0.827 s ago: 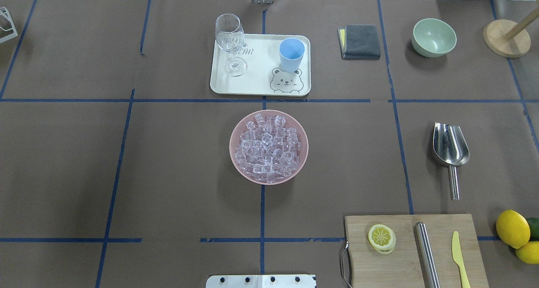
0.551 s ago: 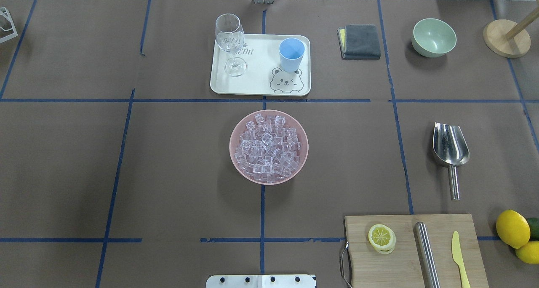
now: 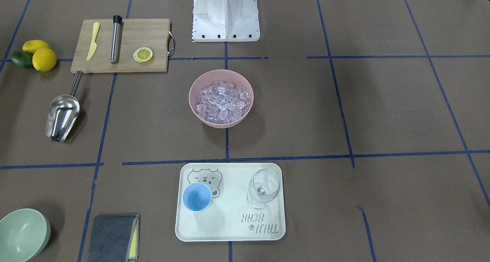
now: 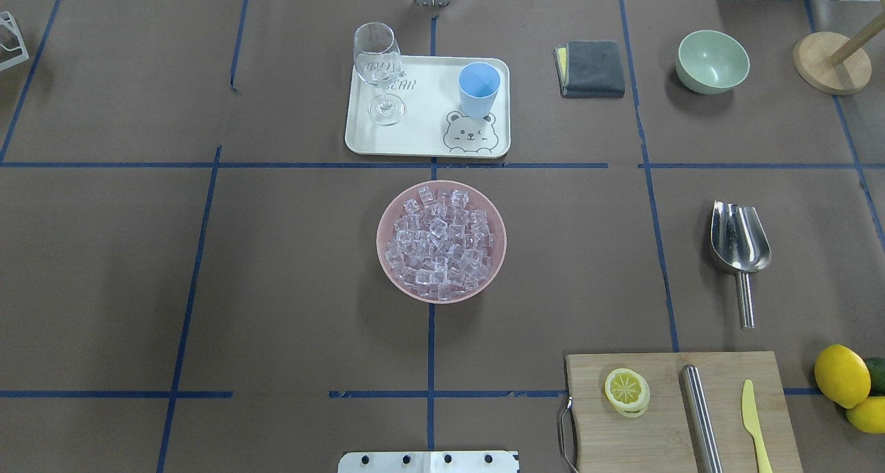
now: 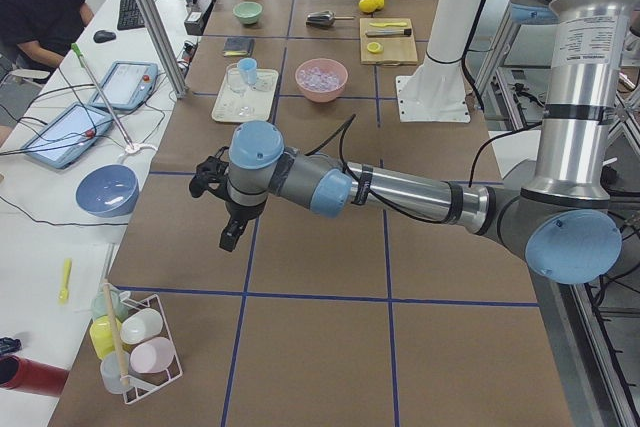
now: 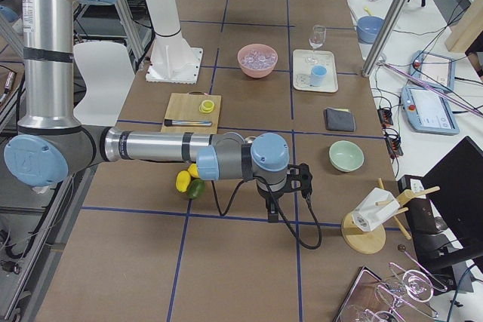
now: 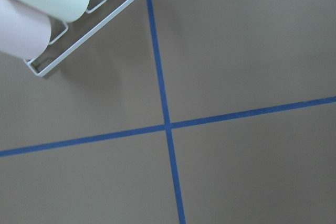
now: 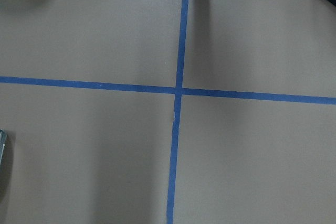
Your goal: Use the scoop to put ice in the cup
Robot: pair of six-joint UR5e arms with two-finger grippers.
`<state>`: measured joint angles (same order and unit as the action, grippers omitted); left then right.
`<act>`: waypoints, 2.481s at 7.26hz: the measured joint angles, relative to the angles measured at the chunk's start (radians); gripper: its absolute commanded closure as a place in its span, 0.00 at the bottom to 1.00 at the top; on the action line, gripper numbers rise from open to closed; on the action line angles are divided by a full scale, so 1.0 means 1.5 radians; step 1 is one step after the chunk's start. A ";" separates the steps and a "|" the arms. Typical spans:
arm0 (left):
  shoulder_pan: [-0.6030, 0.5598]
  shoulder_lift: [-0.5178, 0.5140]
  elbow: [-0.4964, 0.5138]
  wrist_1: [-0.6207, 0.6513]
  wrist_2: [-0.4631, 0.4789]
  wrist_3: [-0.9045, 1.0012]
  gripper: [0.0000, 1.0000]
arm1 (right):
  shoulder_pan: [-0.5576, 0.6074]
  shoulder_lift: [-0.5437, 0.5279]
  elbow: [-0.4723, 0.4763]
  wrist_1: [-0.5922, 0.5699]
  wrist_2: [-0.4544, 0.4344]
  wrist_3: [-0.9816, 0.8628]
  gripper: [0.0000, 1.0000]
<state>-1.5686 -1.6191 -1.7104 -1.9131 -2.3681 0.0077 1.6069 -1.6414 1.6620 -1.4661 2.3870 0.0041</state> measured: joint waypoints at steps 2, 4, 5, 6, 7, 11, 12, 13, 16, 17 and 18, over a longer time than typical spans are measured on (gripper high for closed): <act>0.064 0.006 0.001 -0.169 0.003 -0.002 0.00 | -0.002 0.000 0.011 0.001 0.005 0.000 0.00; 0.136 0.004 -0.017 -0.201 0.002 -0.005 0.00 | -0.010 0.012 0.049 -0.002 0.007 0.001 0.00; 0.172 -0.007 -0.019 -0.204 0.003 -0.004 0.00 | -0.035 0.010 0.060 -0.001 0.015 0.002 0.00; 0.205 -0.018 -0.018 -0.219 0.003 0.000 0.00 | -0.076 0.010 0.065 0.001 0.019 0.023 0.00; 0.232 -0.026 -0.016 -0.254 0.003 0.004 0.00 | -0.114 0.011 0.069 0.016 0.019 0.085 0.00; 0.296 -0.042 -0.008 -0.387 0.003 0.007 0.00 | -0.276 -0.008 0.131 0.151 -0.024 0.455 0.00; 0.316 -0.043 0.003 -0.424 0.004 0.007 0.00 | -0.322 -0.021 0.168 0.156 -0.042 0.530 0.00; 0.335 -0.045 0.009 -0.446 0.007 0.006 0.00 | -0.375 -0.030 0.202 0.158 -0.071 0.601 0.00; 0.353 -0.052 0.012 -0.459 0.007 0.001 0.00 | -0.550 -0.059 0.231 0.173 -0.194 0.738 0.00; 0.354 -0.054 0.014 -0.459 0.007 0.000 0.00 | -0.584 -0.077 0.221 0.203 -0.212 0.758 0.00; 0.357 -0.056 0.015 -0.459 0.007 0.000 0.00 | -0.601 -0.087 0.198 0.238 -0.220 0.768 0.00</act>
<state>-1.0327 -1.7026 -1.6875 -2.6015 -2.3577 0.0079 0.7057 -1.7727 1.9594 -1.1094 2.0565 1.1557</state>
